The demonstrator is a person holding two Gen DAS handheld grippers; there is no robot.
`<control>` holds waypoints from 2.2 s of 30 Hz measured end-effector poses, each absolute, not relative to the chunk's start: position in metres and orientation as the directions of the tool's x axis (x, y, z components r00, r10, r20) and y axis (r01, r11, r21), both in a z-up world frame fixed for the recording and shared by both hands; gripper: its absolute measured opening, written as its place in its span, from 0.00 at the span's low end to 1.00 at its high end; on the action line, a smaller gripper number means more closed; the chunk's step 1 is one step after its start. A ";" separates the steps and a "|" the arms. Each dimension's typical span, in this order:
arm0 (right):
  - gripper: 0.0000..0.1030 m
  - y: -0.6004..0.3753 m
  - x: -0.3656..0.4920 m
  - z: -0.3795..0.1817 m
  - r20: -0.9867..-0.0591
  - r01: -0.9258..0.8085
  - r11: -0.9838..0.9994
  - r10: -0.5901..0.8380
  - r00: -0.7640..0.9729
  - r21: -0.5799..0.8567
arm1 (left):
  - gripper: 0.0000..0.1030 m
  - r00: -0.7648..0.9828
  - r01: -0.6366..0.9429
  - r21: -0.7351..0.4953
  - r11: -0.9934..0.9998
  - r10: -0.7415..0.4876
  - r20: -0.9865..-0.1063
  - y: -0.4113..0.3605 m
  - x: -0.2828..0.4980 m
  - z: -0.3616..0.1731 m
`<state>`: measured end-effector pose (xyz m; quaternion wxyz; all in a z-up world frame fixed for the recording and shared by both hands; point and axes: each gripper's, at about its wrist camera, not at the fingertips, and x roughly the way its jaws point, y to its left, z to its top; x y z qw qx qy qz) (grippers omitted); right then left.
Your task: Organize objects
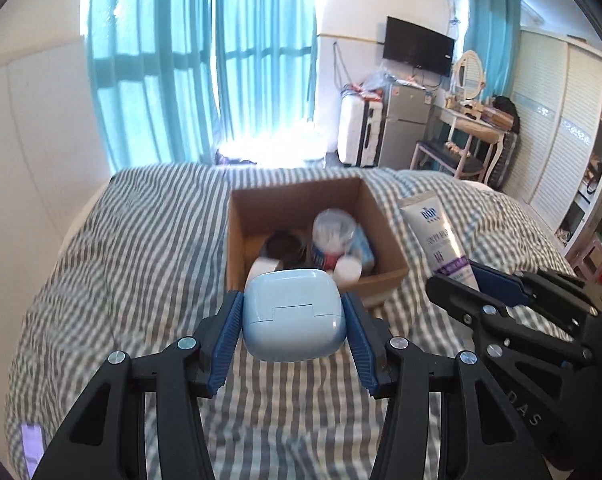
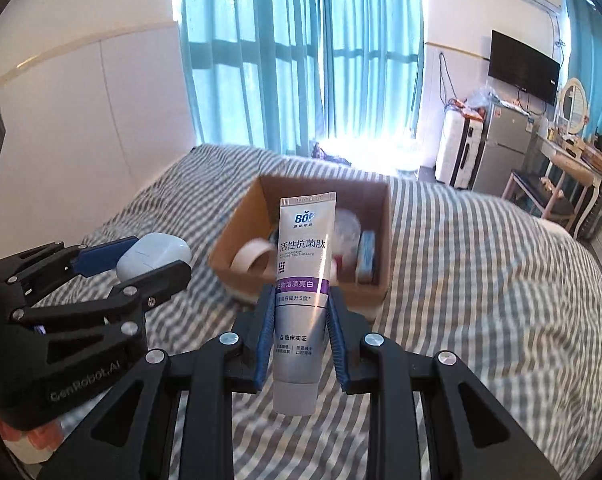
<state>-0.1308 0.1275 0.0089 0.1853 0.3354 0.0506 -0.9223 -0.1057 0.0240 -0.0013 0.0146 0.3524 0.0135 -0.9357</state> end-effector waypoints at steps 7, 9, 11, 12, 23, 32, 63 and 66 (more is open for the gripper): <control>0.24 0.132 -0.200 0.012 -0.635 0.355 -0.933 -0.311 -0.707 0.062 | 0.50 -0.747 0.017 -0.013 -1.000 -0.004 -0.665 0.025 -0.171 -0.001; 0.24 0.133 -0.219 0.007 -0.641 0.352 -0.933 -0.313 -0.700 0.072 | 0.50 -0.747 0.007 -0.016 -1.000 0.005 -0.664 0.025 -0.190 -0.006; 0.24 0.134 -0.236 0.000 -0.647 0.343 -0.936 -0.310 -0.697 0.079 | 0.50 -0.745 -0.001 -0.015 -1.000 0.010 -0.667 0.023 -0.207 -0.013; 0.24 0.134 -0.245 -0.004 -0.652 0.337 -0.938 -0.307 -0.693 0.082 | 0.50 -0.744 0.000 -0.015 -1.000 0.009 -0.668 0.022 -0.218 -0.018; 0.24 0.134 -0.321 -0.066 -0.712 0.287 -0.956 -0.241 -0.659 0.059 | 0.50 -0.694 0.023 -0.026 -0.999 0.003 -0.720 0.005 -0.288 -0.083; 0.24 0.130 -0.323 -0.086 -0.722 0.292 -0.954 -0.248 -0.646 0.067 | 0.50 -0.678 0.012 -0.041 -0.999 0.022 -0.735 0.006 -0.297 -0.109; 0.79 0.163 -0.229 0.074 -0.541 0.222 -0.967 -0.255 -0.802 0.125 | 0.97 -0.855 0.072 -0.015 -0.997 -0.054 -0.516 -0.012 -0.200 0.063; 0.86 0.167 -0.201 0.102 -0.497 0.218 -0.971 -0.240 -0.834 0.104 | 0.98 -0.878 0.069 0.001 -0.998 -0.061 -0.475 -0.008 -0.177 0.090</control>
